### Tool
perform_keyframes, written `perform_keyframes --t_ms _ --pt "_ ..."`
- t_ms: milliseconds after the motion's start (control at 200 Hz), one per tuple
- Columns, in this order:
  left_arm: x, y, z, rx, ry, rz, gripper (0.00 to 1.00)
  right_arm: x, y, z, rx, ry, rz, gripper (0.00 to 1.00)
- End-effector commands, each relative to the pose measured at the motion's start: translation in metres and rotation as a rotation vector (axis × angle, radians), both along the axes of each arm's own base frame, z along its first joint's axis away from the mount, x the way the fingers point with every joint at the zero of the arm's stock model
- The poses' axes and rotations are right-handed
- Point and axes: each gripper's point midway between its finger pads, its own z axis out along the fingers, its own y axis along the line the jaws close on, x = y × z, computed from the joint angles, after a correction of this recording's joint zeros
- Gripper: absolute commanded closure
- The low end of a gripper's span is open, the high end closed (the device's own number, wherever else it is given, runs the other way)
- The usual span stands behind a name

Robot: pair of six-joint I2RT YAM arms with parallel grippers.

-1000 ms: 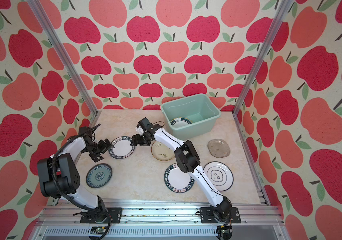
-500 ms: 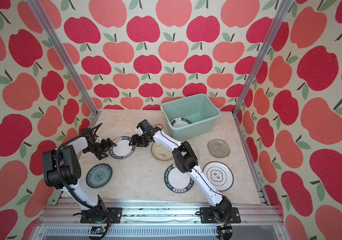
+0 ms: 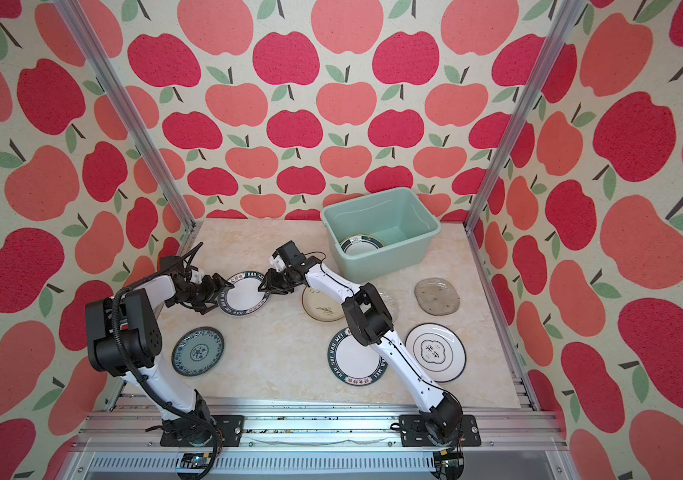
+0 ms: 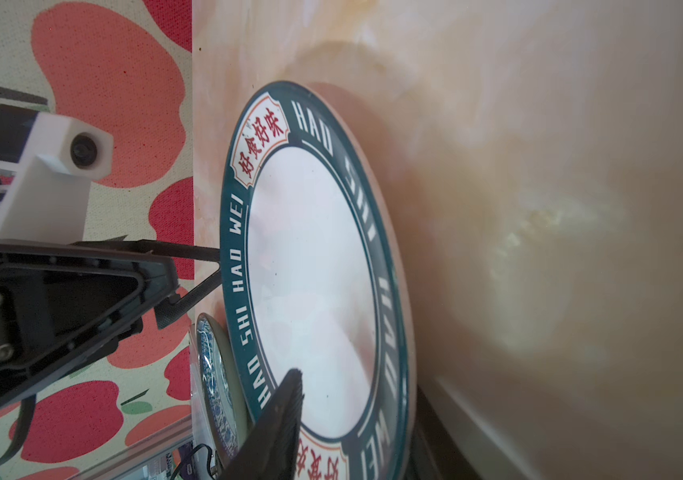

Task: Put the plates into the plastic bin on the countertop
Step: 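Lift the green-rimmed plate on edge with the right gripper while the left gripper withdraws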

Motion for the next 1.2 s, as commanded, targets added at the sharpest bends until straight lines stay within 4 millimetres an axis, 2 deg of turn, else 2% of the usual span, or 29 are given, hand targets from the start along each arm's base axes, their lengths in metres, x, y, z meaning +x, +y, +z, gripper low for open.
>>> perform_keyframes --t_ms 0,280,465,565,710,850,940,1086,1161,1196 --pt "0.001 -0.009 -0.002 -0.044 -0.016 -0.034 0.17 -0.004 0.011 0.008 0.046 -0.013 0.026 0.68" --pt "0.001 -0.015 0.003 -0.052 -0.03 -0.029 0.17 -0.003 0.012 0.019 0.047 -0.04 0.029 0.89" --pt "-0.003 -0.02 0.012 -0.052 -0.041 -0.013 0.16 0.002 0.008 0.042 0.045 -0.073 0.01 0.96" --pt "-0.004 -0.017 0.025 -0.046 -0.071 0.035 0.13 0.004 0.003 0.059 0.039 -0.089 -0.006 0.99" --pt "-0.004 -0.012 0.064 -0.017 -0.171 0.114 0.09 0.007 -0.008 0.096 0.042 -0.131 -0.021 1.0" --pt "-0.008 -0.013 0.12 0.035 -0.309 0.153 0.06 0.014 -0.03 0.137 0.05 -0.174 -0.043 1.0" --pt "-0.014 -0.019 0.154 0.064 -0.386 0.16 0.05 0.018 -0.048 0.171 0.063 -0.219 -0.049 1.0" --pt "-0.034 -0.036 0.196 0.081 -0.434 0.181 0.04 0.025 -0.094 0.225 0.066 -0.299 -0.07 1.0" --pt "-0.046 -0.05 0.207 0.07 -0.432 0.19 0.04 0.033 -0.127 0.249 0.056 -0.327 -0.094 1.0" --pt "-0.056 -0.059 0.219 0.065 -0.456 0.19 0.04 0.037 -0.143 0.26 0.05 -0.342 -0.11 1.0"
